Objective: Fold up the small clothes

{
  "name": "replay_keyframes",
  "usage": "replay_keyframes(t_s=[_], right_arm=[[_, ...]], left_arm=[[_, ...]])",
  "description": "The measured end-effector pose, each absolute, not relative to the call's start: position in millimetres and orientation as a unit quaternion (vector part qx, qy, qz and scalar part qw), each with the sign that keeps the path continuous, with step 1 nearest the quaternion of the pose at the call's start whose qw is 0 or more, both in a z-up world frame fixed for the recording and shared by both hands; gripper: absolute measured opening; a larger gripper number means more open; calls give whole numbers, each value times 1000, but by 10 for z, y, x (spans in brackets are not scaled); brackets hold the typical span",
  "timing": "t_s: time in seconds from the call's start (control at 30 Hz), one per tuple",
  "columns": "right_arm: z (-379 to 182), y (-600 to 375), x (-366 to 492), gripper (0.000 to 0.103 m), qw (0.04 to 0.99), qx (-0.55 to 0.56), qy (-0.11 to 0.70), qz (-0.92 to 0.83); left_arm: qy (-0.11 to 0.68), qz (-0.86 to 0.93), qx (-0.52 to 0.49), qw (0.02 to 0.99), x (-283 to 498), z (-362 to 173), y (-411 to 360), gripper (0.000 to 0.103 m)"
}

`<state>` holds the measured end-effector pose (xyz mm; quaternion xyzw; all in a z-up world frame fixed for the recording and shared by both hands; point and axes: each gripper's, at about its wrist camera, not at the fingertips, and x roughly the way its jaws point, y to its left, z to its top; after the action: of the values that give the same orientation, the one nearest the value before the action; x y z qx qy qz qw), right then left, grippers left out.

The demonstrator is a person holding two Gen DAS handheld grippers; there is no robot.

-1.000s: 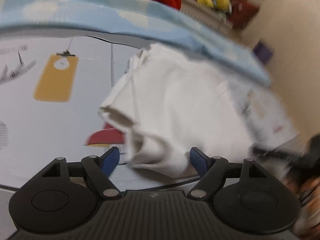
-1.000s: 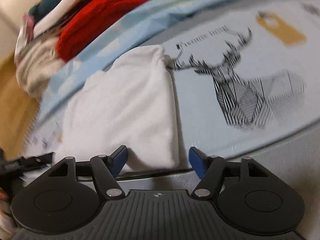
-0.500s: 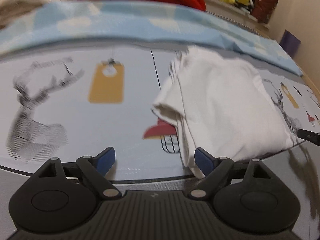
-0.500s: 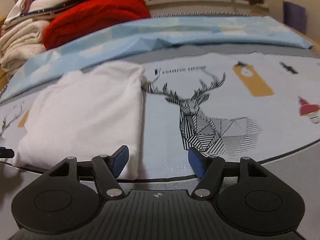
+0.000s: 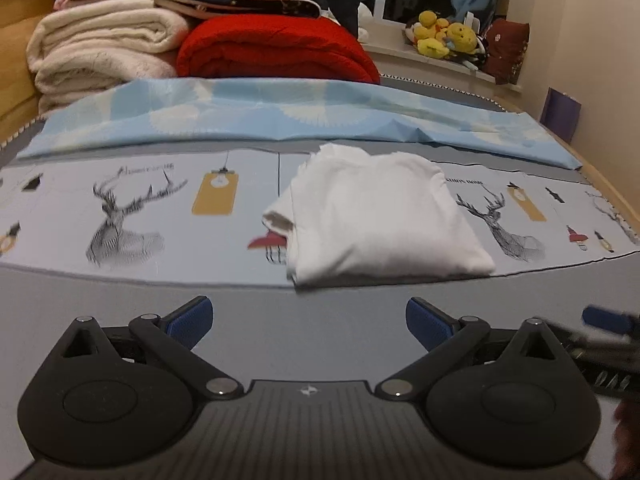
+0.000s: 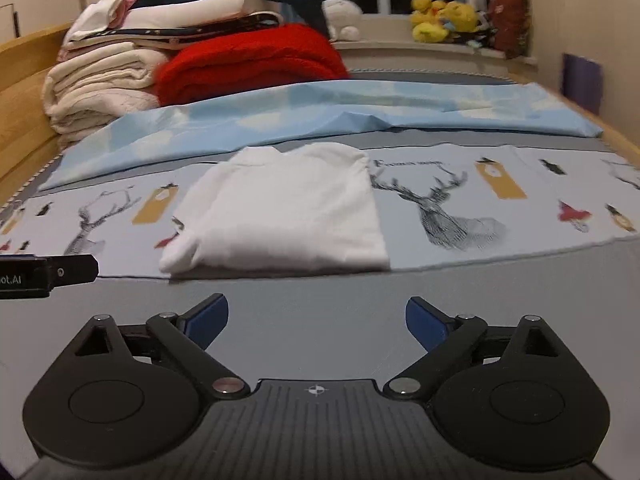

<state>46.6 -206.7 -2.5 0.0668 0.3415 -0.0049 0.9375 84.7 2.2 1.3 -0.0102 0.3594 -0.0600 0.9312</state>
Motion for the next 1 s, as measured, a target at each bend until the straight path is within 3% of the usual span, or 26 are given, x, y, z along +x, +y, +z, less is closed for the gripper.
replay_keyframes(t_s=[0.5, 1.0], right_arm=[[-324, -1867, 554, 96, 941, 13, 336, -29], [-363, -1908, 541, 96, 943, 16, 329, -45]], left_arm=[[387, -40, 11, 921, 1124, -348, -144, 103], [377, -42, 47, 924, 1030, -376, -293, 103]])
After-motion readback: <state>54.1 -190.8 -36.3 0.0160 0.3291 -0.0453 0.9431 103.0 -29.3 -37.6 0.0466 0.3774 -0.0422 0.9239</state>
